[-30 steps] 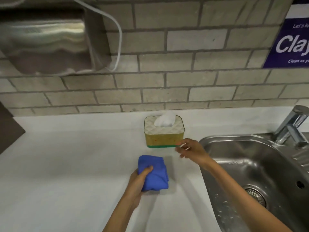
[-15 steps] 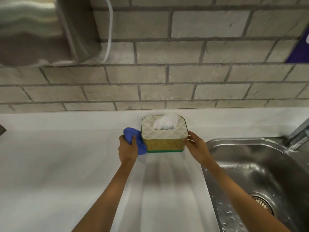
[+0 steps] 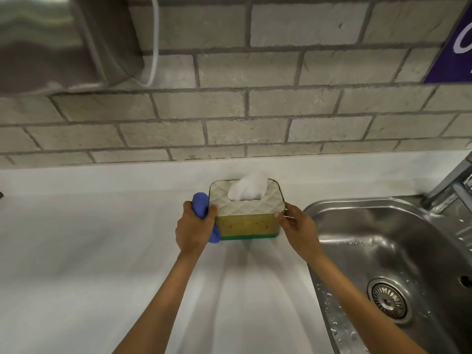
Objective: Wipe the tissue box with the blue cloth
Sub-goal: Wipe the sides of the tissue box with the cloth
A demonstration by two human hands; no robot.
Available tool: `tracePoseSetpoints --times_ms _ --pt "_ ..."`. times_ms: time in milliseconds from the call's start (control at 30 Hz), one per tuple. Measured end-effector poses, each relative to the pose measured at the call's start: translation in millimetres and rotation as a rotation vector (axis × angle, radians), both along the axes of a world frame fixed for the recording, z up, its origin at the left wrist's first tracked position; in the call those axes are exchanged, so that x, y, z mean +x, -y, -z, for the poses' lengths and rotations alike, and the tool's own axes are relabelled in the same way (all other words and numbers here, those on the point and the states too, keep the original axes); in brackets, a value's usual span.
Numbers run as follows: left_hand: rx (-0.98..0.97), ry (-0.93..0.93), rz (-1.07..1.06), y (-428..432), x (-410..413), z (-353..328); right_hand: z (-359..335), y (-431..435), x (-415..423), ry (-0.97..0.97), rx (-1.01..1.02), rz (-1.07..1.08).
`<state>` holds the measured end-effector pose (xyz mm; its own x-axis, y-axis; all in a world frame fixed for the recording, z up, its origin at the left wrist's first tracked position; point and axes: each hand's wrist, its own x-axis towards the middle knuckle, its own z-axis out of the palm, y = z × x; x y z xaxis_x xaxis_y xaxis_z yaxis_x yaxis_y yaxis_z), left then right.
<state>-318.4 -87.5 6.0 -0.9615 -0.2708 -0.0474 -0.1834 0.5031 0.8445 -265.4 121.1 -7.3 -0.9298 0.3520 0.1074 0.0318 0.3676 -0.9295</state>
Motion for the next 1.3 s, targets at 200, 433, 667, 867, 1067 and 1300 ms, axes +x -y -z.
tracePoseSetpoints --times_ms 200,433,667,867,1067,1300 --pt "-0.096 0.099 0.045 24.5 44.2 -12.2 -14.1 5.0 54.5 0.088 -0.008 -0.027" --pt "-0.237 0.140 0.131 38.5 91.7 -30.6 -35.3 8.3 117.6 0.095 0.020 0.034" --pt "-0.250 0.159 0.149 36.4 113.7 -37.5 -41.0 7.1 147.4 0.085 0.046 -0.067" --pt "-0.245 0.201 0.133 34.9 107.2 -43.8 -37.0 -12.3 146.6 0.216 0.487 -0.469" --pt "-0.237 0.239 0.146 32.3 92.9 -49.2 -22.9 -10.9 124.3 0.092 0.746 -0.402" --pt "-0.083 0.157 0.092 32.1 94.8 -47.6 -24.7 -33.0 101.6 -0.053 0.894 -0.374"
